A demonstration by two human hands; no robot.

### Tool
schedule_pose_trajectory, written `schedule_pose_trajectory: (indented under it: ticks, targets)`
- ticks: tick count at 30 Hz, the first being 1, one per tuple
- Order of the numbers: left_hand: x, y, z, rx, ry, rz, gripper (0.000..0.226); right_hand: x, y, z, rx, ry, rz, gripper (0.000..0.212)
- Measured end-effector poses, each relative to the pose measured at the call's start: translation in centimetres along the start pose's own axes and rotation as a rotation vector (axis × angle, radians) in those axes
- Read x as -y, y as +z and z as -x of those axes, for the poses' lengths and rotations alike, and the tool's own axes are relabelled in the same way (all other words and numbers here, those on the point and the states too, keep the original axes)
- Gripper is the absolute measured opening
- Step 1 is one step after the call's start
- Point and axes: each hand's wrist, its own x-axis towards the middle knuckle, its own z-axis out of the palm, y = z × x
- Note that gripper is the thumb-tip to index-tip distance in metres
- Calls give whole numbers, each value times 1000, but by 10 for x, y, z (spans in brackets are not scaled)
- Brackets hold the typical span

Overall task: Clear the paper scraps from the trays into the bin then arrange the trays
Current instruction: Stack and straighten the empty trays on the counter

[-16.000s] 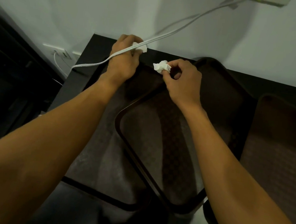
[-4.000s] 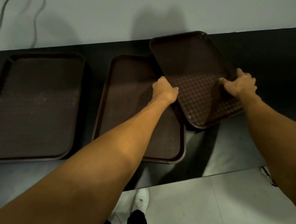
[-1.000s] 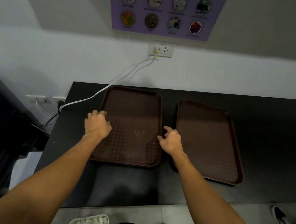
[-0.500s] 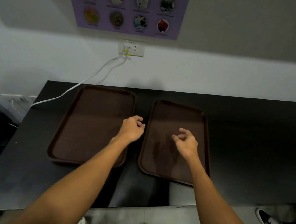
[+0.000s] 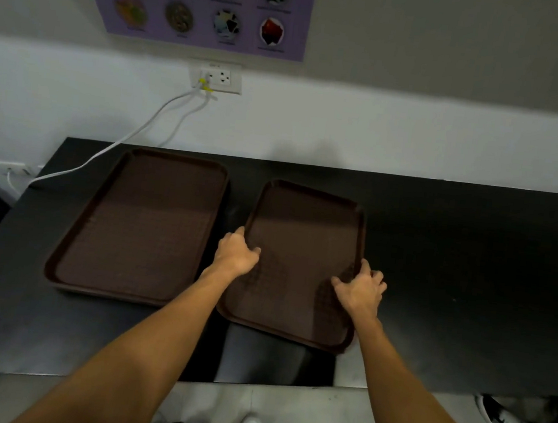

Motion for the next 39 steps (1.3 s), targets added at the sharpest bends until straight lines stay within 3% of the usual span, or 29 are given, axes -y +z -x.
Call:
schedule_pose_trajectory:
  ticks: [11,20,32,39]
  targets:
    - [11,-6,3,-138,-34,35,77,5,8,6,-52,-71,-228,83]
    - [39,-61,14,-261,3,146,62,49,18,38,-123,-162,-291,81]
    - [153,-192,11,-413,-43,110,54,173,103,107,-13,-235,-263,81]
    - [218,-244,-5,-370,-76,-30,55,223,155,129,68,-265,-168,85]
